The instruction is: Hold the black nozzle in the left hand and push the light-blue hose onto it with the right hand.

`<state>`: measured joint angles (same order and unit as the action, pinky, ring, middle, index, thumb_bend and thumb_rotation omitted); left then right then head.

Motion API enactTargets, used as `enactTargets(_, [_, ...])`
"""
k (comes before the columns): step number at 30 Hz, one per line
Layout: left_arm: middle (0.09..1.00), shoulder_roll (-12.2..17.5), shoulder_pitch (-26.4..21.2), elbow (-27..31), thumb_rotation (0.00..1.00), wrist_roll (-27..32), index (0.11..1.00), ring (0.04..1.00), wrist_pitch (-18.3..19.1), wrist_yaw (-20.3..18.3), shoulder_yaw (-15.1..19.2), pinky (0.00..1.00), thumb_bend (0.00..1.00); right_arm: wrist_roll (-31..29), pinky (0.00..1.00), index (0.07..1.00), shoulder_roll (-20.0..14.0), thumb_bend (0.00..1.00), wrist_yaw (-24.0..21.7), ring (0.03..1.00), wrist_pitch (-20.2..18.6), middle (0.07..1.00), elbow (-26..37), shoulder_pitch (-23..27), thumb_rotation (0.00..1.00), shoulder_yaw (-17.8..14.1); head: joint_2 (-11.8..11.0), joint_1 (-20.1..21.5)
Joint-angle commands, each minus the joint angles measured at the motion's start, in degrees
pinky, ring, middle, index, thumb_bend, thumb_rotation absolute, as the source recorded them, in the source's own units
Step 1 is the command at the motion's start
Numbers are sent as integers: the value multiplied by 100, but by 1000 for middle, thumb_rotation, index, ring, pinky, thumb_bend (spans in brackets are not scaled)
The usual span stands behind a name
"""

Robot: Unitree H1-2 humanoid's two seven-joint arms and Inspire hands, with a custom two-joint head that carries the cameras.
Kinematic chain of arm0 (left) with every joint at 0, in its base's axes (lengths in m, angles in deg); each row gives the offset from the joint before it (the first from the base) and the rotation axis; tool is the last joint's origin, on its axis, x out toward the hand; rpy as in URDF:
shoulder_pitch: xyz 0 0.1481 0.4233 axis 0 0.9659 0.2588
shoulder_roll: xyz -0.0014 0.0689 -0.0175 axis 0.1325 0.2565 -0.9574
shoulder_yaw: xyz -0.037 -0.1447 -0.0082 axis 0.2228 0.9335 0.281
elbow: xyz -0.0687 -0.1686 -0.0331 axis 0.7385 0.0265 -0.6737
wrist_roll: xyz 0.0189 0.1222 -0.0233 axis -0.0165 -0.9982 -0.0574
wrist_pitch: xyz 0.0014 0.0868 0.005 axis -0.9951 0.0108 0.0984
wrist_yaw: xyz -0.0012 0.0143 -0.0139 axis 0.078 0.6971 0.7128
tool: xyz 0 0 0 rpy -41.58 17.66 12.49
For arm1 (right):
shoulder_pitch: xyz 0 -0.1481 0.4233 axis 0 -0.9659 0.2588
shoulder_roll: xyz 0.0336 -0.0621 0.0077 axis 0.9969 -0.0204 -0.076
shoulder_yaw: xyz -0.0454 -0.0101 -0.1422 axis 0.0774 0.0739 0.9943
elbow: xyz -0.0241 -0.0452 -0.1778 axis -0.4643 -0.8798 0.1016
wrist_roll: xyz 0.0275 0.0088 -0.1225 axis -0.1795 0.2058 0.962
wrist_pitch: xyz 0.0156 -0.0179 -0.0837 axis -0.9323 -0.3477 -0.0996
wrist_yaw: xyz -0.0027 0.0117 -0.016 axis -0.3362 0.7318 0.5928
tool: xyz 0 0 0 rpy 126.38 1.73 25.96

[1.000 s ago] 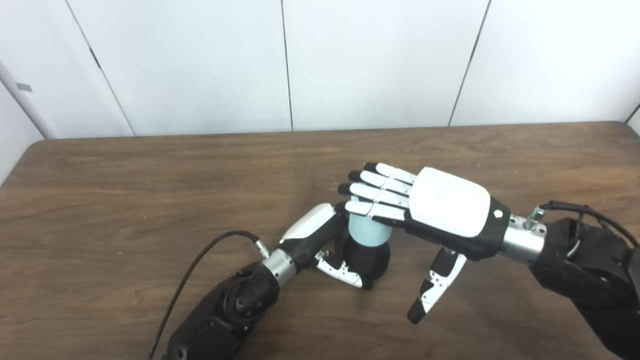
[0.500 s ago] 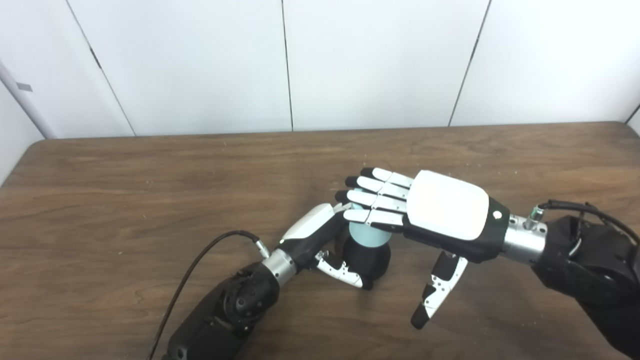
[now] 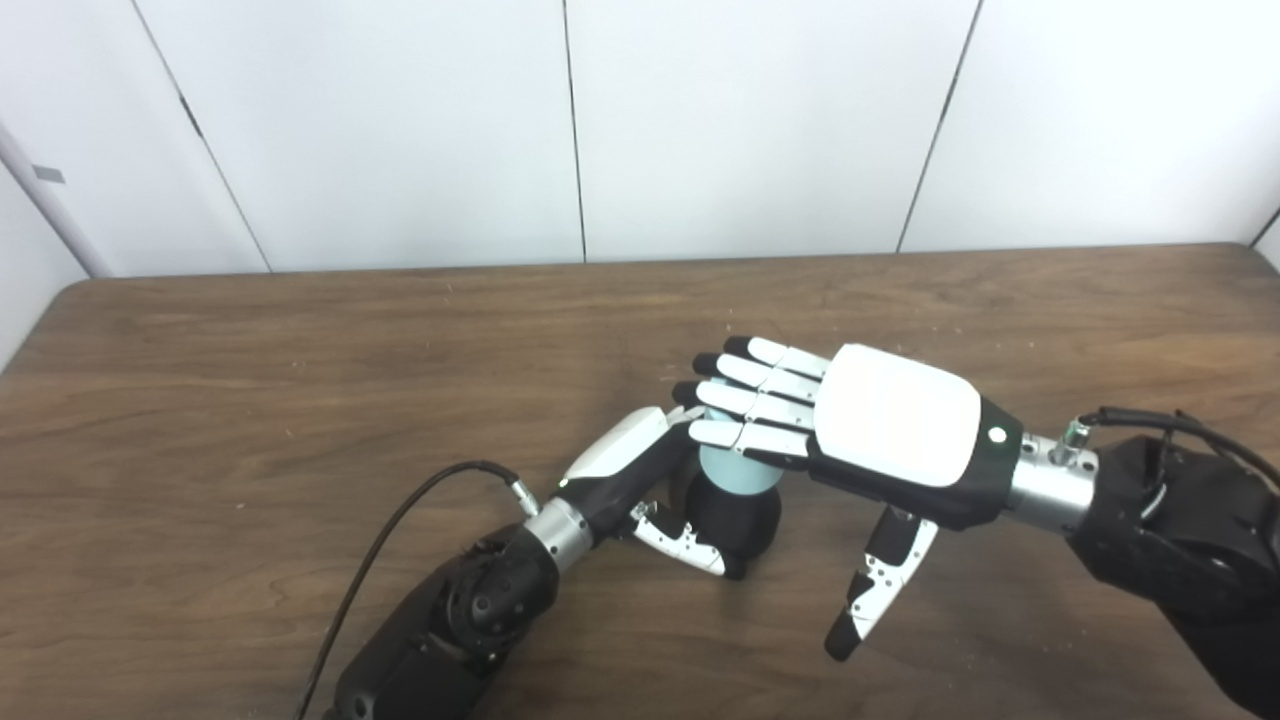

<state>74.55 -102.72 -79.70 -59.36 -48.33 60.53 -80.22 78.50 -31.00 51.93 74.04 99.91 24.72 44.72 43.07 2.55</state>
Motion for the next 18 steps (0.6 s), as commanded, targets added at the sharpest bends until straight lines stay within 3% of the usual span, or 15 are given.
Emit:
enactTargets(1, [812, 373, 611, -497, 64, -228, 480, 988, 972, -917, -330, 1000, 522, 79, 989, 941, -201, 840, -186, 1000, 216, 1000, -32, -133, 698, 60, 7, 0])
enactTargets(18, [812, 386, 639, -440, 64, -218, 480, 988, 994, -911, -318, 1000, 522, -100, 991, 963, -181, 840, 19, 1000, 204, 1000, -160, -337, 697, -85, 25, 5])
